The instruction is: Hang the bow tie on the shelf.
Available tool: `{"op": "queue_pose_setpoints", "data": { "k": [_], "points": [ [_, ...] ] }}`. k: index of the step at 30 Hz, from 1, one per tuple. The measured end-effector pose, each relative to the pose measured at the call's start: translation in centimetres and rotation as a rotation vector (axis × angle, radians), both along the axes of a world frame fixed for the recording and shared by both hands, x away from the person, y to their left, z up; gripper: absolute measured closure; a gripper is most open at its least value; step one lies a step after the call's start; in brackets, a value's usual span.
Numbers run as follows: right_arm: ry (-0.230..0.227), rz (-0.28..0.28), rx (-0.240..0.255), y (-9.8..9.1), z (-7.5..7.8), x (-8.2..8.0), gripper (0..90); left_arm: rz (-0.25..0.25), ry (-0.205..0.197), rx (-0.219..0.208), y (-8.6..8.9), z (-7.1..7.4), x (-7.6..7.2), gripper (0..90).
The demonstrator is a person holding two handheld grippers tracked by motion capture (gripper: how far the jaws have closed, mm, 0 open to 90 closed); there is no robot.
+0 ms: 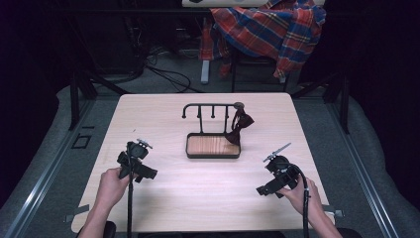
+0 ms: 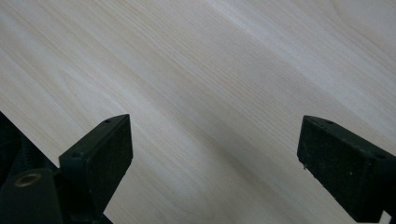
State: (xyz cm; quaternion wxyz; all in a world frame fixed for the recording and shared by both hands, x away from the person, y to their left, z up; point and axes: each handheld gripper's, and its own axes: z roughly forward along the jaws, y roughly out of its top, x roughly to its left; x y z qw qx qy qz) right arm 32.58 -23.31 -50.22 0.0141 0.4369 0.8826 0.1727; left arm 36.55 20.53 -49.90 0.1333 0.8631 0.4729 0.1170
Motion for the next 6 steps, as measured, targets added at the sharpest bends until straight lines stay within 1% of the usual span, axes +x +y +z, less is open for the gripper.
{"op": "queue_pose_setpoints", "data": {
  "k": [1, 3, 4, 5, 6],
  "points": [
    [-0.007, -0.009, -0.003, 0.05, -0.17, 0.00, 10.4, -0.002, 0.001, 0.001, -0.02, 0.00, 0.01, 14.8],
    [0.000, 0.000, -0.033, 0.02, -0.30, 0.18, 10.6, -0.002, 0.002, 0.000, -0.08, -0.04, 0.01, 14.8],
    [0.002, -0.003, -0.038, 0.00, -0.37, 0.22, 12.0, -0.003, 0.000, 0.001, -0.10, -0.04, 0.02, 14.8],
    [0.007, -0.009, -0.021, 0.04, -0.46, 0.25, 13.9, -0.004, 0.001, 0.003, -0.11, -0.01, 0.03, 14.8],
    [-0.001, -0.015, -0.037, 0.01, -0.46, 0.27, 14.0, -0.003, 0.000, 0.002, -0.14, -0.02, 0.04, 14.8]
  ]
}}
